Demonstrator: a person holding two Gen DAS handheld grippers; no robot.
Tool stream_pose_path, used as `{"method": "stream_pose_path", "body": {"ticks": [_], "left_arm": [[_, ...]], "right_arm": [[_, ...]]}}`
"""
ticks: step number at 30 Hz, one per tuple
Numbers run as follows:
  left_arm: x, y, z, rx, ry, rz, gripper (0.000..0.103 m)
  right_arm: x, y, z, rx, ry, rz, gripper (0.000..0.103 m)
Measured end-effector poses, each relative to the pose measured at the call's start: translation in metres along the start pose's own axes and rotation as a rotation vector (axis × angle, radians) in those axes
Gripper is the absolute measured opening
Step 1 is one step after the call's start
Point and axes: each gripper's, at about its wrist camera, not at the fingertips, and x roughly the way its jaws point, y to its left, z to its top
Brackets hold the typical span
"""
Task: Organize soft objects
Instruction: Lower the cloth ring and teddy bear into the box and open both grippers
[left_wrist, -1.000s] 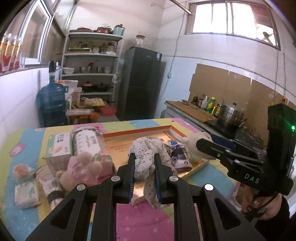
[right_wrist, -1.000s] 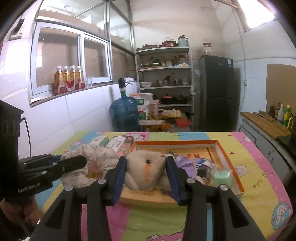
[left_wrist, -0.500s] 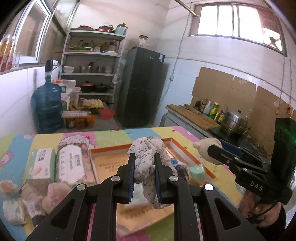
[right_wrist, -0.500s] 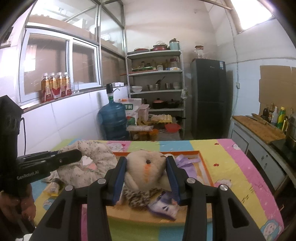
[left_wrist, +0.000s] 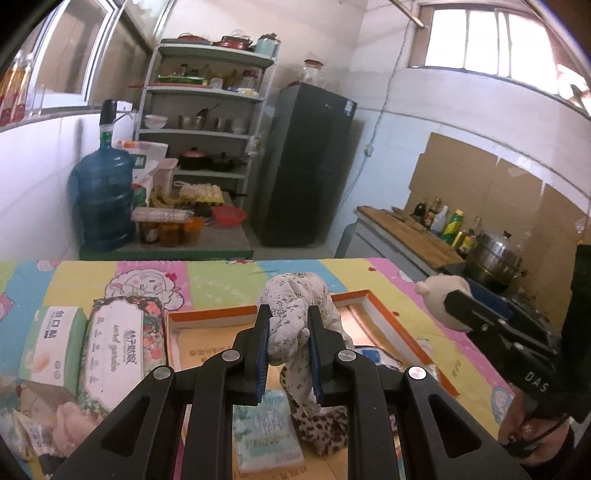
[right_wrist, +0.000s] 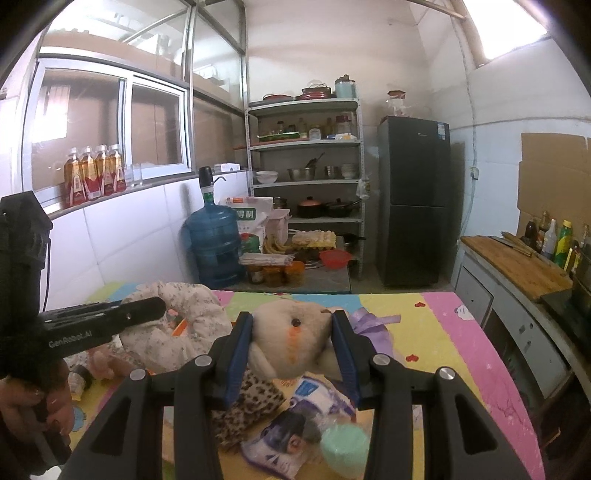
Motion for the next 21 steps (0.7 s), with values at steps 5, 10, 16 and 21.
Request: {"method": "stream_pose_path", "body": {"ticks": [5,10,16,21], "left_arm": [[0.023,0.001,0.000,-0.013,0.046,0.036,0.018],[0.045,0.004,-0.002,-0.027,0.090,0.070,0.018],[0.068,0.011,-0.005,-0.027,0.155,0.162,0.018],[0.086,0.017,-0.010,-0.019,0.219,0.210,0.018]], "right_arm": [[0.022,-0.006,0.003,-0.008,0.033,0.018,0.044],[0.051,-0.012,0.001,0.012,0.102,0.031,0.044],[0.080,-0.011,-0.002,0.016,0.172,0.048,0.044],[0.109,-0.002,-0.006,-0.003,0.255,0.057,0.044]]}}
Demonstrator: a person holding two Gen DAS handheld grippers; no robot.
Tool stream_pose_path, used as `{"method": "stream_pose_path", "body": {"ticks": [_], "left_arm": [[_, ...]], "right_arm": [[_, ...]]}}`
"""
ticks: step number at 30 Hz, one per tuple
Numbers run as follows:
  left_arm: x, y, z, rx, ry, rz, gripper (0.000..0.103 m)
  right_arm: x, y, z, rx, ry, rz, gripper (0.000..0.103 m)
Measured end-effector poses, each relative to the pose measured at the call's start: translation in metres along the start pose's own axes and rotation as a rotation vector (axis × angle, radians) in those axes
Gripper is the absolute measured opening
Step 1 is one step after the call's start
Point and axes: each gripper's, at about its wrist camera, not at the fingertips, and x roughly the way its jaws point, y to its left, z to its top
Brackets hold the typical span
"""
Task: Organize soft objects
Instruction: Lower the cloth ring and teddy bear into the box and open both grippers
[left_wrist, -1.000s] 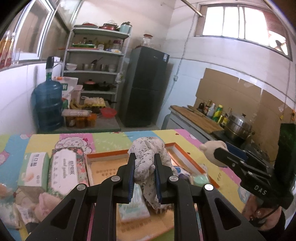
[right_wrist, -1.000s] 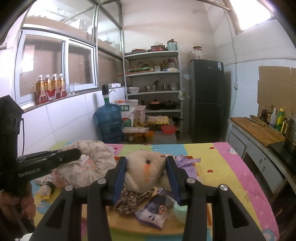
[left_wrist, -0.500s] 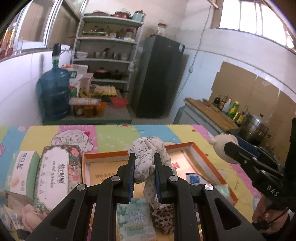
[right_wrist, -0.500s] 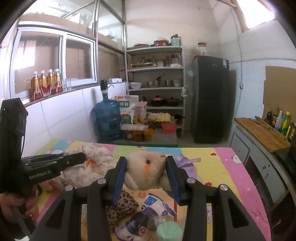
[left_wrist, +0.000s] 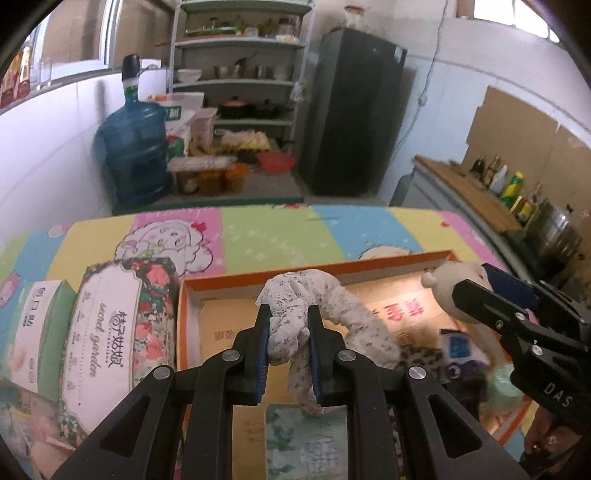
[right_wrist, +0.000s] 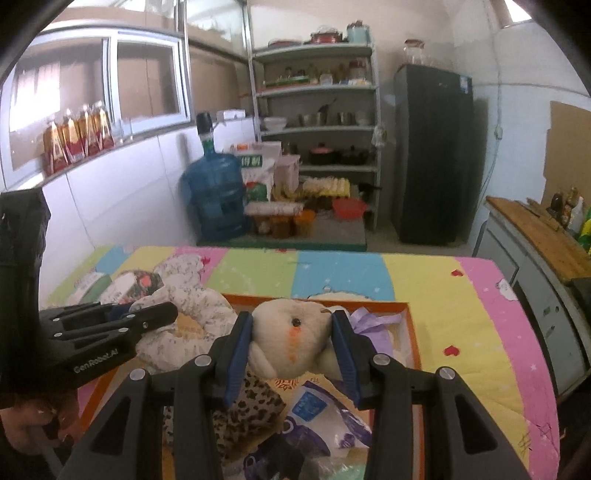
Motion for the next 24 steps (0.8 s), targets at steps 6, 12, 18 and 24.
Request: {"method": "stream_pose_path", "body": {"ticks": [6,12,18,24], "left_arm": [[0.014,0.004,-0.003,0.001,0.047,0.022,0.018],[0.023,0.009,-0.004,-0.026,0.095,0.014,0.021],[0.029,0.012,-0.005,-0.053,0.124,0.008,0.031],[0.028,0.006,-0.004,-0.041,0.119,0.006,0.042]], "right_arm": [[0.027,0.004,-0.003,-0.010,0.076,-0.003,0.044],[0.041,0.004,-0.005,-0.013,0.115,-0.014,0.044],[0.048,0.004,-0.006,-0.019,0.134,-0.016,0.045],[0.050,0.004,-0.005,-0.023,0.147,-0.010,0.047]]}}
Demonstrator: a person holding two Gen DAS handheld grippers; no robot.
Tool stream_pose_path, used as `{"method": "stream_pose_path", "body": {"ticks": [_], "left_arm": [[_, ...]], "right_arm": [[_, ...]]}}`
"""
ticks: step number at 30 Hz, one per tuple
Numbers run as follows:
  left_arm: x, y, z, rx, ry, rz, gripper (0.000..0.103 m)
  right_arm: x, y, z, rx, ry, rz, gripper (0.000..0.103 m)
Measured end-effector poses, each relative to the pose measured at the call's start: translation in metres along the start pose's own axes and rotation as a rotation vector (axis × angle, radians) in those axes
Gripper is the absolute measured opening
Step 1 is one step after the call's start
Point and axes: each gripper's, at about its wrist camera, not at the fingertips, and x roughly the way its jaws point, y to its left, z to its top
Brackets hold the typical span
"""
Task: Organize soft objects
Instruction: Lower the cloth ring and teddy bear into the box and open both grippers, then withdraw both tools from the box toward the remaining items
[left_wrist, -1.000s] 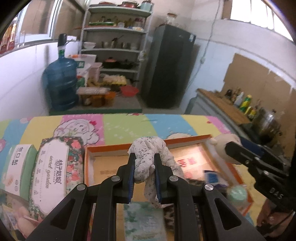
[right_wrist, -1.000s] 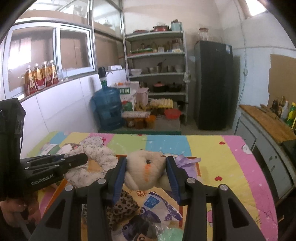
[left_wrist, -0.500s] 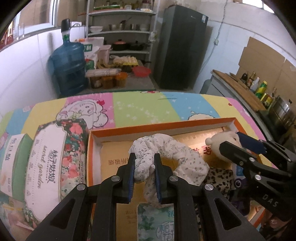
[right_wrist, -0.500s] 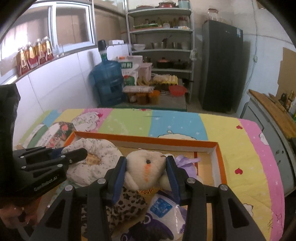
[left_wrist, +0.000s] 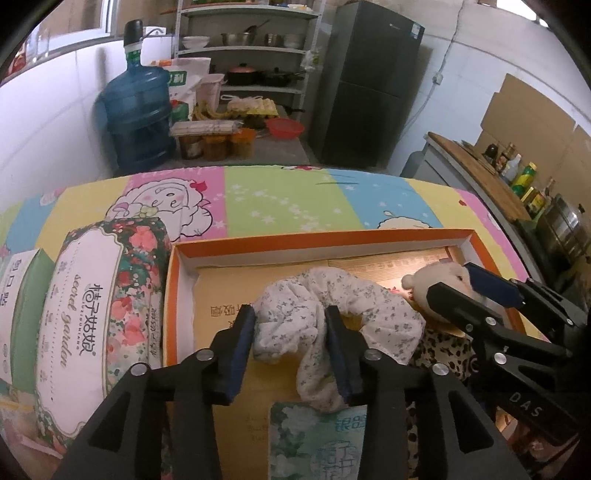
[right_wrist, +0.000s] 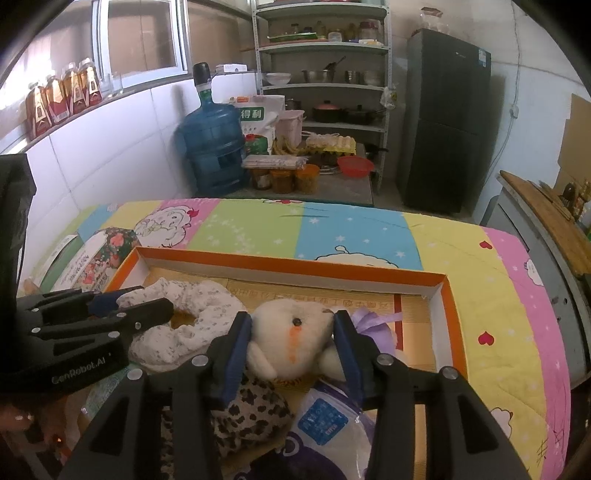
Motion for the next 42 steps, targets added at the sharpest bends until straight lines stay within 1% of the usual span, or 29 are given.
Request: {"method": "stream_pose_path", "body": {"ticks": [4,5,6,7,8,11,15,19,28,35,42], "left_arm": [[-0.003,-0.001,0.000,0.002,-0.010,-0.001,0.052],[-0.006,-0.002,0.000,0.004,-0.015,0.004,0.058],[-0.008,-0.001,-0.001,0.007,-0.021,0.008,0.061],[-0.011,-0.001,-0.001,0.012,-0.034,0.017,0.066],[-0.013,0.001,-0.001,0.010,-0.040,0.021,0.068],[-0.019,0.009,-0.002,-0.021,-0.048,0.016,0.068],[-0.027,0.014,-0.005,-0.033,-0.058,0.008,0.068],[-0.035,0.012,-0.007,-0.021,-0.071,-0.002,0.068],[-0.057,0.007,-0.015,0.015,-0.108,-0.023,0.068],[-0.084,0.007,-0.021,0.053,-0.174,0.001,0.068],[-0.103,0.015,-0.028,0.057,-0.197,0.015,0.068]], "right_arm": [[0.001,-0.002,0.001,0.011,0.006,0.008,0.047],[0.001,-0.002,0.001,0.015,0.007,0.009,0.049],[0.001,-0.002,0.001,0.016,0.007,0.010,0.050],[0.001,-0.002,0.001,0.019,0.006,0.011,0.055],[0.001,-0.002,0.001,0.021,0.004,0.013,0.057],[-0.001,-0.005,-0.001,0.041,0.002,0.024,0.057],[-0.008,-0.008,-0.002,0.058,-0.011,0.030,0.057],[-0.019,-0.007,-0.002,0.057,-0.036,0.025,0.057],[-0.035,0.003,-0.004,0.051,-0.050,0.011,0.057],[-0.050,0.009,-0.010,0.060,-0.068,0.009,0.057],[-0.063,0.019,-0.014,0.063,-0.088,0.009,0.057]]}}
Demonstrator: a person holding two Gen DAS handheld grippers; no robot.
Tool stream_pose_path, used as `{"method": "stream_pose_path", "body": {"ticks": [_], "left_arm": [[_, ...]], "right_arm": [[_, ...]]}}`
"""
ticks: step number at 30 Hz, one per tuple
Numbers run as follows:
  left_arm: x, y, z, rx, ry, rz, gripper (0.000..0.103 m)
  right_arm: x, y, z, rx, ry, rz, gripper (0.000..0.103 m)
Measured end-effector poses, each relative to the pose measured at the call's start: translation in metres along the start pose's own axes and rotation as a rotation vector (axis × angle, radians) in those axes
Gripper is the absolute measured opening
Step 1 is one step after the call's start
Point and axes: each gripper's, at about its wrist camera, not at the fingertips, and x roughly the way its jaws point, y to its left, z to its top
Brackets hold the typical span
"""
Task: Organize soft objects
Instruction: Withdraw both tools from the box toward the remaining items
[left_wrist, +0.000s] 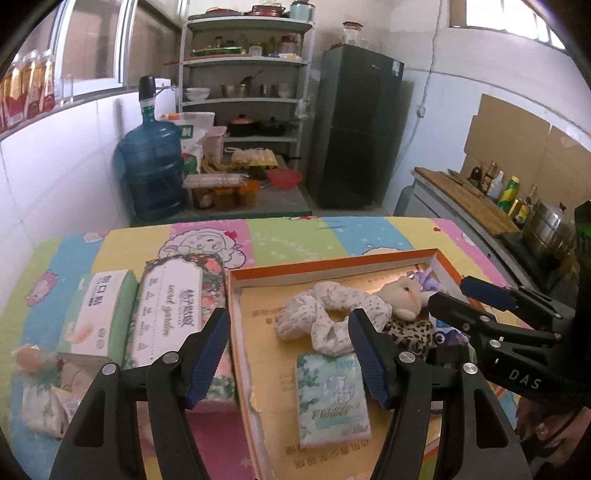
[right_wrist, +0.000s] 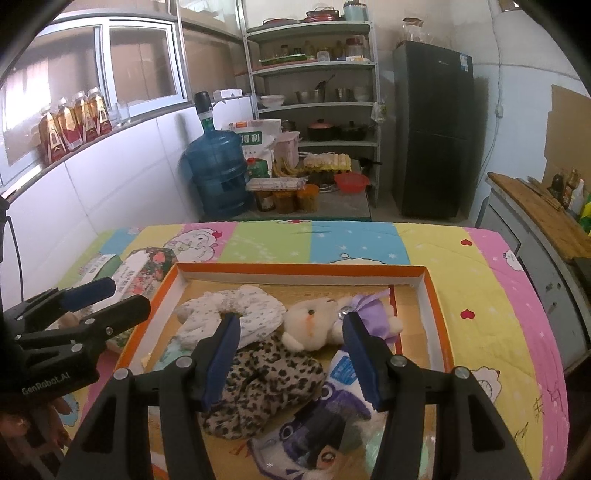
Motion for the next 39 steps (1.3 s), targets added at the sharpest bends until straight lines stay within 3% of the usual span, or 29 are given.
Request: {"method": "stream_pose_path", "body": {"ticks": [16,39], "left_arm": [[-0.036,0.033,-0.015,-0.032,-0.034,0.029,0.068],[-0.076,0.115,-0.037,-0.110,-0.060,0.097,0.068]], "right_arm": [[-0.021,0.044,-0.004,-0.049,-0.023,0.016,0.057],[-0.020,0.138,-0.004,-0.152,-0.015,0.088,0.057]]}}
